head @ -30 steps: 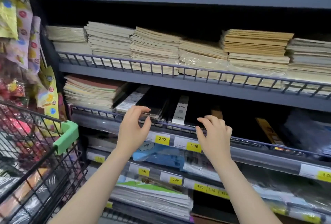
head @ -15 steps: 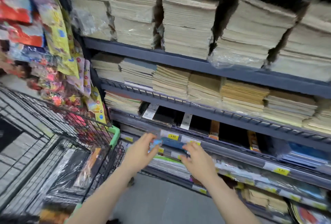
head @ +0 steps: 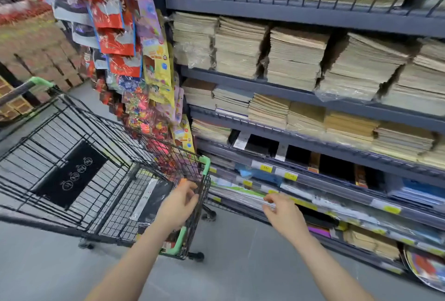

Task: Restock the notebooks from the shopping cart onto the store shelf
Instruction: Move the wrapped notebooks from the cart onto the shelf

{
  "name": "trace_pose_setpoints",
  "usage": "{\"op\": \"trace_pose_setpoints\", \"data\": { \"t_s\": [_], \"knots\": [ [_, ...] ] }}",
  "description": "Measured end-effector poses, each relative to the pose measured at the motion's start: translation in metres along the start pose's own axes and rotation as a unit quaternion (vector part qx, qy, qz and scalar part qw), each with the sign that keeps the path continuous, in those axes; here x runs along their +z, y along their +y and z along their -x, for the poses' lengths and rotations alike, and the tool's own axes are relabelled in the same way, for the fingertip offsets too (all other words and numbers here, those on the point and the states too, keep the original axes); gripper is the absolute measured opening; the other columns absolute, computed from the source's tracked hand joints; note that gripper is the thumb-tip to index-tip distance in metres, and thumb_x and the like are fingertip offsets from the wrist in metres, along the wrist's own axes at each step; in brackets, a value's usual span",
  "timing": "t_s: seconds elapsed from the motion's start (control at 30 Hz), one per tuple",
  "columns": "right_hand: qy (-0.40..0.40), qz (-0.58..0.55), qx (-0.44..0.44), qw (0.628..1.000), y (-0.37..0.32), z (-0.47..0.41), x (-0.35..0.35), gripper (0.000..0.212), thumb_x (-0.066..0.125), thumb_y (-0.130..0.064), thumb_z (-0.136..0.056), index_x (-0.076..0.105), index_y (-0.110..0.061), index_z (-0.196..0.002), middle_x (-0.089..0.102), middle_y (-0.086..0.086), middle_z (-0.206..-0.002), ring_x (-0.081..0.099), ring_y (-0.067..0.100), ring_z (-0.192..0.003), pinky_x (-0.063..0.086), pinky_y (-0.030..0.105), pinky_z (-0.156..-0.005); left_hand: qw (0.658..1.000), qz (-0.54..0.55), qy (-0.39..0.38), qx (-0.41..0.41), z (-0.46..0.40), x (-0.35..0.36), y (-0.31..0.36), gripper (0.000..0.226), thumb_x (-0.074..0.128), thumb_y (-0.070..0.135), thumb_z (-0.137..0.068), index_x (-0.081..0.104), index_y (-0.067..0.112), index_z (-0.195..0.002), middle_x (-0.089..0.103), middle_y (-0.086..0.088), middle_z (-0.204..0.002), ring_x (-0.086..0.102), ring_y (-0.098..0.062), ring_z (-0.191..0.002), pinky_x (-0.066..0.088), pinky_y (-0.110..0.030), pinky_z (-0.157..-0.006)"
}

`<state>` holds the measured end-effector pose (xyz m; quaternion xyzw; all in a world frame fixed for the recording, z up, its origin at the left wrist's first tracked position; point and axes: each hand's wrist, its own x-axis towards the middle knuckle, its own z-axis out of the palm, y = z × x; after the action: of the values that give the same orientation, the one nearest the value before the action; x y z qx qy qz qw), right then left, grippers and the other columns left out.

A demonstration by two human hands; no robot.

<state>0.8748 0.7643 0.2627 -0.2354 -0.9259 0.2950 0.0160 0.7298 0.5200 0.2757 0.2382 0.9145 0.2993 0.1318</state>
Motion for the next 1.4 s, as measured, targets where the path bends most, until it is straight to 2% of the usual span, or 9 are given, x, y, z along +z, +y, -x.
{"op": "trace_pose_setpoints", "data": {
  "t_s": [0.13, 0.33, 0.47, 0.73, 0.83, 0.93, 1.13, 1.27, 1.4],
  "knots": [
    [0.013, -0.032, 0.051, 0.998, -0.044, 0.008, 0.040, 0.026, 0.054, -0.027, -0.087, 0.061, -0.016, -0.110, 0.062, -0.002, -0.111, 0.059, 0.020, -0.103, 0.044, 0.029, -0.079, 1.000, -0.007, -0.028, -0.007, 0.003, -0.039, -0.066, 0.029, 0.049, 0.027, -0.092, 0.048, 0.022, -0.121, 0.061, 0.008, -0.089, 0.059, -0.011, -0.067, 0.049, -0.029, -0.056],
    [0.032, -0.109, 0.136, 0.984, -0.118, 0.025, 0.114, 0.026, 0.058, -0.018, -0.085, 0.061, -0.011, -0.111, 0.063, 0.005, -0.110, 0.059, 0.022, -0.105, 0.044, 0.031, -0.086, 0.998, -0.026, -0.057, 0.003, -0.004, -0.101, -0.155, 0.029, 0.051, 0.022, -0.093, 0.049, 0.015, -0.121, 0.058, 0.009, -0.089, 0.061, -0.013, -0.075, 0.054, -0.035, -0.069],
    [0.025, -0.126, 0.175, 0.976, -0.154, 0.027, 0.140, 0.032, 0.056, -0.016, -0.087, 0.057, -0.011, -0.118, 0.061, 0.002, -0.116, 0.058, 0.017, -0.105, 0.040, 0.024, -0.082, 0.997, -0.012, -0.077, -0.004, -0.029, -0.113, -0.174, 0.026, 0.053, 0.022, -0.092, 0.051, 0.016, -0.117, 0.057, 0.010, -0.085, 0.060, -0.014, -0.070, 0.048, -0.029, -0.060],
    [-0.020, -0.169, 0.155, 0.973, -0.197, -0.031, 0.189, 0.039, 0.058, -0.025, -0.088, 0.051, -0.014, -0.124, 0.054, -0.006, -0.101, 0.044, -0.006, -0.065, 0.038, 0.015, -0.069, 0.994, 0.032, -0.098, -0.042, -0.087, -0.087, -0.217, 0.032, 0.056, 0.021, -0.090, 0.050, 0.014, -0.121, 0.061, 0.005, -0.089, 0.052, -0.008, -0.057, 0.040, -0.019, -0.050],
    [-0.056, -0.187, 0.166, 0.967, -0.216, -0.063, 0.227, 0.048, 0.060, -0.035, -0.085, 0.045, -0.022, -0.129, 0.053, -0.004, -0.122, 0.056, 0.004, -0.095, 0.046, 0.022, -0.088, 0.992, 0.057, -0.088, -0.073, -0.111, -0.074, -0.244, 0.035, 0.057, 0.017, -0.090, 0.048, 0.010, -0.124, 0.061, 0.001, -0.092, 0.057, -0.013, -0.066, 0.046, -0.024, -0.061],
    [-0.073, -0.155, 0.201, 0.964, -0.221, -0.089, 0.268, 0.061, 0.058, -0.048, -0.083, 0.036, -0.026, -0.135, 0.045, -0.007, -0.135, 0.046, 0.014, -0.122, 0.039, 0.032, -0.103, 0.985, 0.054, -0.122, -0.107, -0.139, -0.052, -0.283, 0.036, 0.058, 0.019, -0.090, 0.049, 0.008, -0.123, 0.063, -0.005, -0.101, 0.060, -0.018, -0.081, 0.050, -0.034, -0.076],
    [-0.041, -0.101, 0.318, 0.942, -0.198, -0.132, 0.358, 0.090, 0.063, -0.064, -0.069, 0.027, -0.022, -0.140, 0.038, 0.002, -0.142, 0.041, 0.018, -0.127, 0.039, 0.033, -0.106, 0.970, -0.039, -0.212, -0.117, -0.189, 0.009, -0.382, 0.044, 0.061, 0.032, -0.087, 0.051, 0.012, -0.125, 0.059, -0.013, -0.118, 0.060, -0.028, -0.096, 0.050, -0.039, -0.086],
    [-0.066, -0.018, 0.387, 0.919, -0.171, -0.161, 0.410, 0.108, 0.057, -0.072, -0.068, 0.005, -0.018, -0.146, 0.016, 0.018, -0.153, 0.019, 0.032, -0.140, 0.027, 0.040, -0.114, 0.958, -0.096, -0.234, -0.137, -0.205, 0.058, -0.458, 0.058, 0.060, 0.044, -0.080, 0.049, 0.012, -0.127, 0.055, -0.013, -0.124, 0.052, -0.033, -0.111, 0.044, -0.048, -0.097],
    [-0.073, 0.075, 0.423, 0.900, -0.159, -0.171, 0.444, 0.113, 0.057, -0.071, -0.069, -0.008, -0.014, -0.143, 0.018, 0.027, -0.149, 0.025, 0.038, -0.137, 0.029, 0.043, -0.112, 0.956, -0.051, -0.220, -0.185, -0.191, 0.073, -0.471, 0.051, 0.064, 0.020, -0.082, 0.045, 0.007, -0.127, 0.060, -0.017, -0.116, 0.057, -0.036, -0.101, 0.048, -0.042, -0.088]
  ]
}}
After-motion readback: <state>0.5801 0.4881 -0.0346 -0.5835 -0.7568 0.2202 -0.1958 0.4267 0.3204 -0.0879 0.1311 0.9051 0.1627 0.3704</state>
